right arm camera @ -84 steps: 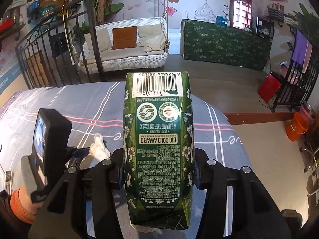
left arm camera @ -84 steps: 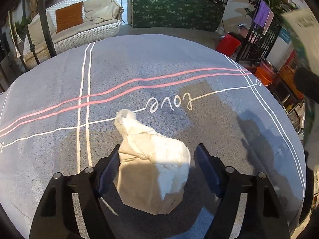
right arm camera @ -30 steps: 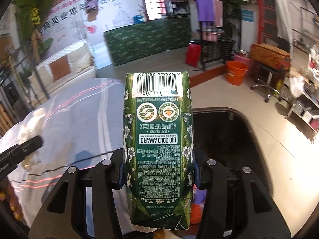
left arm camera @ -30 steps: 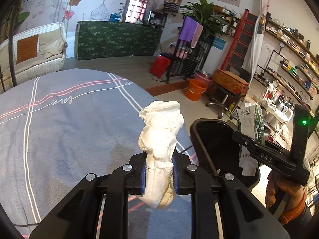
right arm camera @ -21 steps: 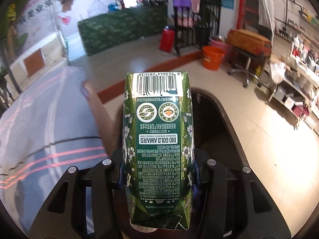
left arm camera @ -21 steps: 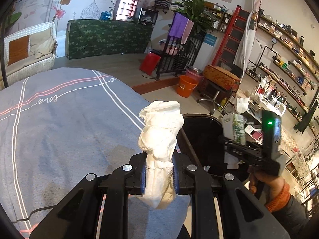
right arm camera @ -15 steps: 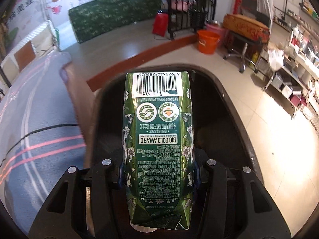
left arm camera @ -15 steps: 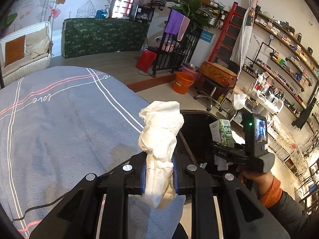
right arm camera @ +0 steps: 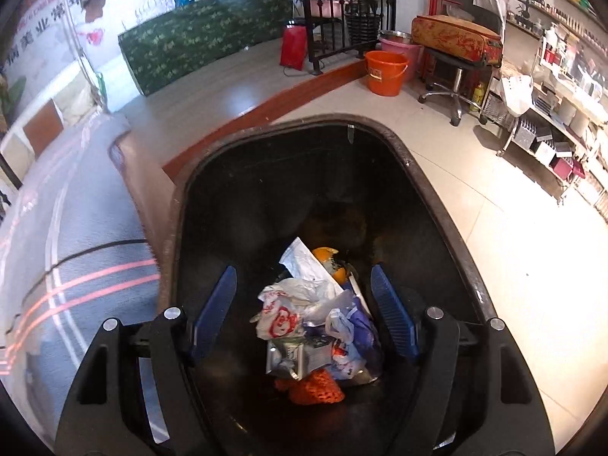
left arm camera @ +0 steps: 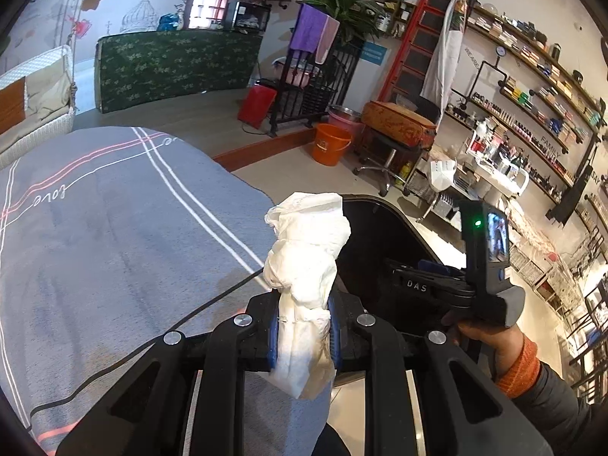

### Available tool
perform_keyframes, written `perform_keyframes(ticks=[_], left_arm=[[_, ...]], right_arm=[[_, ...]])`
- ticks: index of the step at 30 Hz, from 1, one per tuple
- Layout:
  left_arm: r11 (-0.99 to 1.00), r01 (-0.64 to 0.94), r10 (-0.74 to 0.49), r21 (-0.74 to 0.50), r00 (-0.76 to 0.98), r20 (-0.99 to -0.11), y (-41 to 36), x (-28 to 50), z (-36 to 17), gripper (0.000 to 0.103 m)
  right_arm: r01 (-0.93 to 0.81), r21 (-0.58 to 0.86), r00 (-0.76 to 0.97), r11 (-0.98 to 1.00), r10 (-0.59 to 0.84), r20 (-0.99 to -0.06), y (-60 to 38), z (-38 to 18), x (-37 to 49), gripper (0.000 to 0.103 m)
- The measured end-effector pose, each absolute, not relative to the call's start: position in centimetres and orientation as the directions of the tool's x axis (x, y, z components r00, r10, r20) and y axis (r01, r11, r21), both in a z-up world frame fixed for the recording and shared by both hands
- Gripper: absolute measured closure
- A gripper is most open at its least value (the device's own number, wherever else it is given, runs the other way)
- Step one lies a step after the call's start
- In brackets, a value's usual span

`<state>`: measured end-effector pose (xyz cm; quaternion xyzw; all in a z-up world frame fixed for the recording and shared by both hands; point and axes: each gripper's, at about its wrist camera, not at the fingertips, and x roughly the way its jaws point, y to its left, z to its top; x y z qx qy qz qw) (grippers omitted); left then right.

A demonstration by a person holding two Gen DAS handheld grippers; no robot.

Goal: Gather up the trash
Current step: 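Carry the green carton with the right tool over the bin and release it, then lower the white tissue with the left tool into the bin and release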

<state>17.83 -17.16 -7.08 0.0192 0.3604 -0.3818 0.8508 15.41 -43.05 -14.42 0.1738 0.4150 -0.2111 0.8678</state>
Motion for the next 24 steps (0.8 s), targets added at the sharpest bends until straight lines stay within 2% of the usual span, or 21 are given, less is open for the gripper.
perform_keyframes(ticks=[11, 24], left_arm=[[0.602, 0.775, -0.668, -0.191, 0.358, -0.652, -23.4, 16.8, -8.0, 0.084], [0.504, 0.84, -0.649, -0.198, 0.217, -0.729, -30.1, 16.6, -10.6, 0.084]], right_arm=[[0.483, 0.152, 0.663, 0.863, -0.246, -0.708, -42.5, -10.6, 10.9, 0.03], [0.591, 0.109, 0.657, 0.799, -0.399, -0.639, -45.0, -8.3, 6.0, 0.029]])
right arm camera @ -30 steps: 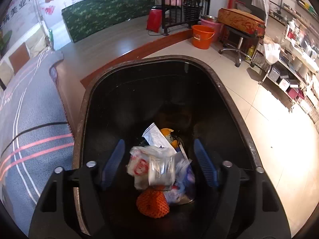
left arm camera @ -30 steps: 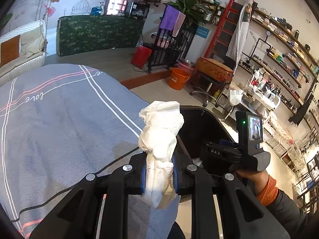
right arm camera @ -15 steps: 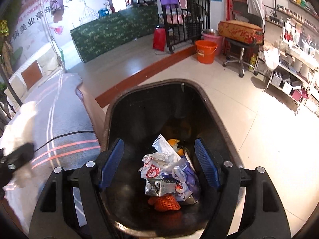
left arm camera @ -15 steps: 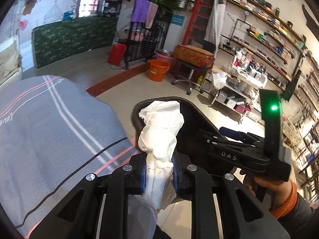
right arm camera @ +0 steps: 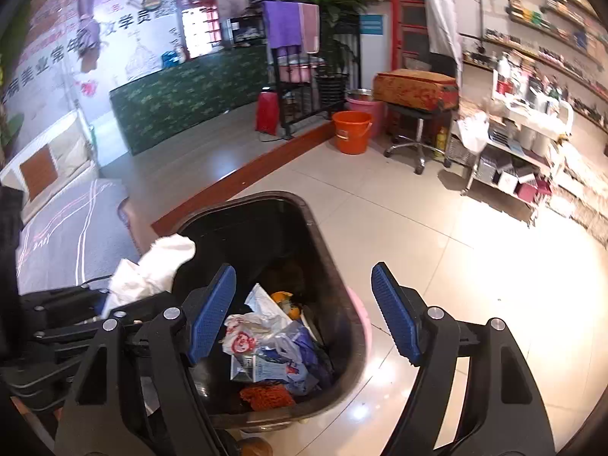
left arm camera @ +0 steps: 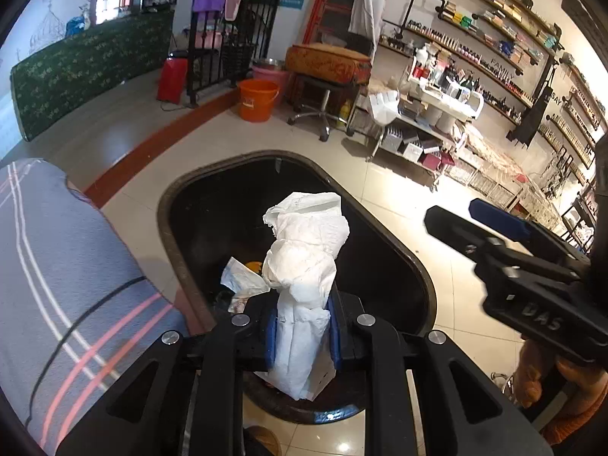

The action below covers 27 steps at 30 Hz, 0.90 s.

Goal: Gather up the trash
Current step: 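Lower the white tissue with the left tool into the bin and release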

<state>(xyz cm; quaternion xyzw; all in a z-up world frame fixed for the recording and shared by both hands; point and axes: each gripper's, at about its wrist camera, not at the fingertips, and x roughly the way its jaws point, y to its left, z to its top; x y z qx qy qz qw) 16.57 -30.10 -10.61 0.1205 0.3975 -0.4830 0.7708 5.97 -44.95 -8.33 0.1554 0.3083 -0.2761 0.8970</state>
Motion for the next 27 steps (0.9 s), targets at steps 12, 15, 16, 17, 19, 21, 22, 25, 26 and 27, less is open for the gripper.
perform_keyframes(ticks=[12, 15, 16, 17, 19, 21, 22, 25, 26, 27], left_arm=[[0.496, 0.846, -0.643, -0.197, 0.205, -0.738, -31.8, 16.3, -11.3, 0.023], [0.496, 0.846, -0.651, -0.194, 0.214, -0.728, -31.2, 16.1, -10.9, 0.018], [0.498, 0.846, -0.655, -0.191, 0.223, -0.722, -30.7, 16.0, -10.6, 0.018], [0.501, 0.845, -0.658, -0.188, 0.231, -0.716, -30.3, 15.9, -10.3, 0.016], [0.511, 0.84, -0.665, -0.185, 0.249, -0.704, -29.7, 15.9, -9.9, 0.013], [0.52, 0.835, -0.675, -0.179, 0.273, -0.685, -28.6, 15.9, -9.1, 0.011], [0.528, 0.832, -0.678, -0.169, 0.293, -0.674, -28.0, 15.8, -8.6, 0.009], [0.535, 0.832, -0.694, -0.145, 0.335, -0.638, -26.3, 15.4, -7.4, 0.006], [0.541, 0.83, -0.695, -0.133, 0.353, -0.627, -25.8, 15.3, -7.0, 0.006], [0.548, 0.827, -0.693, -0.123, 0.367, -0.62, -25.4, 15.3, -6.8, 0.006]], right_arm=[[0.667, 0.122, 0.62, 0.735, -0.457, -0.637, -47.7, -8.6, 3.7, 0.024], [0.677, 0.123, 0.616, 0.726, -0.467, -0.634, -47.9, -8.5, 3.5, 0.021], [0.675, 0.13, 0.619, 0.726, -0.462, -0.635, -48.0, -8.4, 3.6, 0.021], [0.675, 0.137, 0.622, 0.725, -0.46, -0.633, -48.0, -8.3, 3.6, 0.02], [0.679, 0.133, 0.621, 0.722, -0.467, -0.63, -47.9, -8.1, 3.7, 0.019], [0.681, 0.125, 0.62, 0.722, -0.477, -0.623, -47.6, -7.9, 3.9, 0.018], [0.684, 0.12, 0.618, 0.719, -0.485, -0.619, -47.5, -7.7, 4.0, 0.017], [0.688, 0.123, 0.62, 0.715, -0.492, -0.612, -47.5, -7.3, 4.1, 0.014], [0.683, 0.135, 0.628, 0.718, -0.483, -0.61, -47.3, -7.1, 4.2, 0.013], [0.68, 0.141, 0.632, 0.719, -0.478, -0.61, -47.0, -7.0, 4.3, 0.013]])
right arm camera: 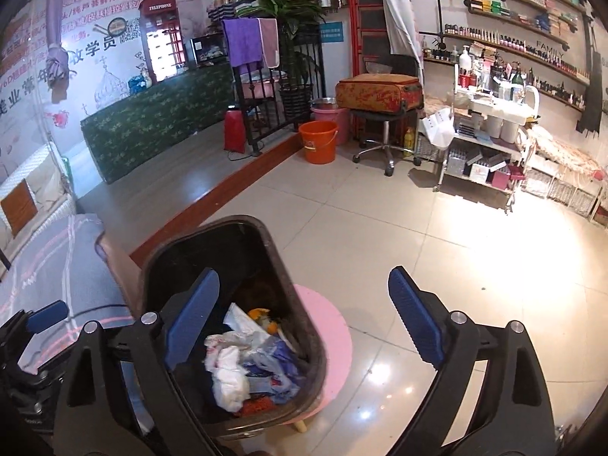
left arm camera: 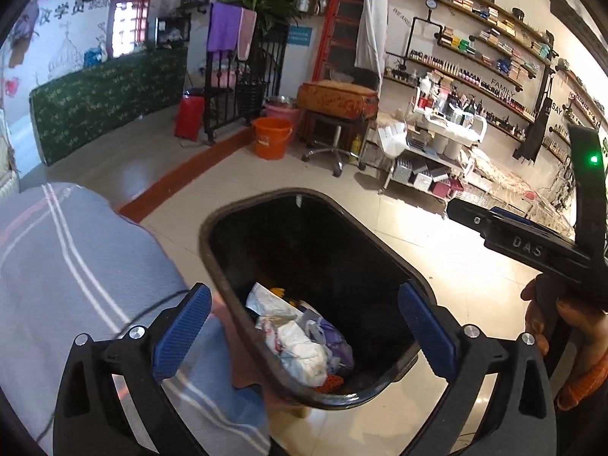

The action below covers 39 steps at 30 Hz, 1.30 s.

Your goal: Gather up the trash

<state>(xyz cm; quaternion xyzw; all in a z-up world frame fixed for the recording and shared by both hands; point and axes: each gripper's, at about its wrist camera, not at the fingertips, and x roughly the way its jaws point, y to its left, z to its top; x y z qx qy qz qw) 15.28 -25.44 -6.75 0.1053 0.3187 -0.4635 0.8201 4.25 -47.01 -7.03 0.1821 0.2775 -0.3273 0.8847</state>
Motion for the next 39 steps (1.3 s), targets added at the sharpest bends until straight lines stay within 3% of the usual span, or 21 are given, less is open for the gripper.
perform_keyframes(ticks=[10, 25, 31, 39], left_arm=[[0.716, 0.697, -0.603, -0.021, 0.603, -0.522, -17.6, 14.5, -4.2, 0.006], [0.933, 0.353, -0.351, -0.067, 0.856, -0.379, -3.3, 12.2, -0.4, 0.006], [0.96, 0.265, -0.279, -0.086, 0.902, -0.328, -0.1, 10.5, 0.6, 0.006], [0.973, 0.204, -0.227, -0.107, 0.929, -0.291, 2.0, 7.9, 1.2, 0.006]], right_arm=[[0.565, 0.064, 0.713, 0.822, -0.448, -0.539, -39.4, -5.3, 7.3, 0.006], [0.224, 0.156, 0.899, 0.962, -0.142, -0.414, -24.3, -1.3, 8.6, 0.006], [0.193, 0.039, 0.926, 0.98, -0.169, -0.338, -19.3, -0.2, 6.4, 0.006], [0.192, 0.038, 0.954, 0.981, -0.177, -0.244, -16.8, 1.8, 2.7, 0.006]])
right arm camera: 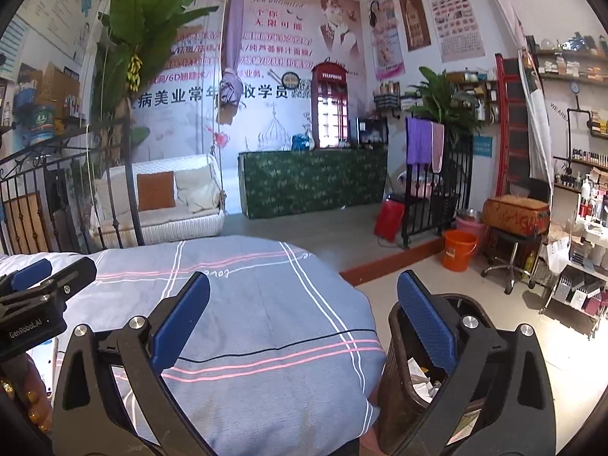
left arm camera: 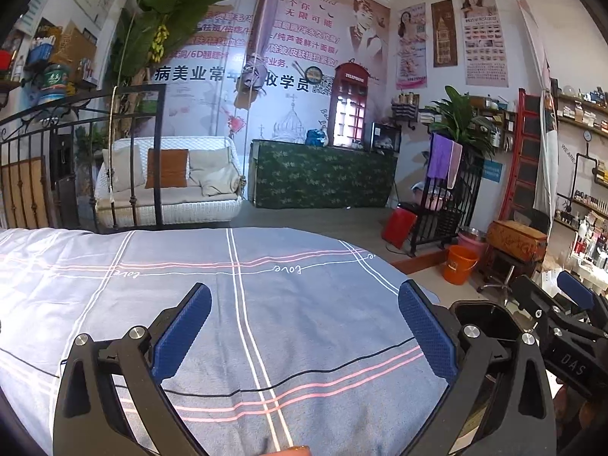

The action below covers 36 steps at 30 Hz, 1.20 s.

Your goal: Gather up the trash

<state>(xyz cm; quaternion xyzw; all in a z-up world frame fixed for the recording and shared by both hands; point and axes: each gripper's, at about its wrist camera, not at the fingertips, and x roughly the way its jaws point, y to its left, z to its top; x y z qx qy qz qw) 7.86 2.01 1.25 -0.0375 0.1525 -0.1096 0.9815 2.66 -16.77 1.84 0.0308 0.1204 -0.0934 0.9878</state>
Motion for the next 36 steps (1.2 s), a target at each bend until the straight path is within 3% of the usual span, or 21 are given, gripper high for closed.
perform_keyframes(ticks=[36], left_arm=[[0.977, 0.202, -0.213, -0.073, 0.947, -0.24, 1.9, 4.7, 2.0, 0.006]], right_arm=[[0.207, 0.062, 0.955, 0.976, -0.187, -0.229, -16.8, 2.1, -0.4, 0.006]])
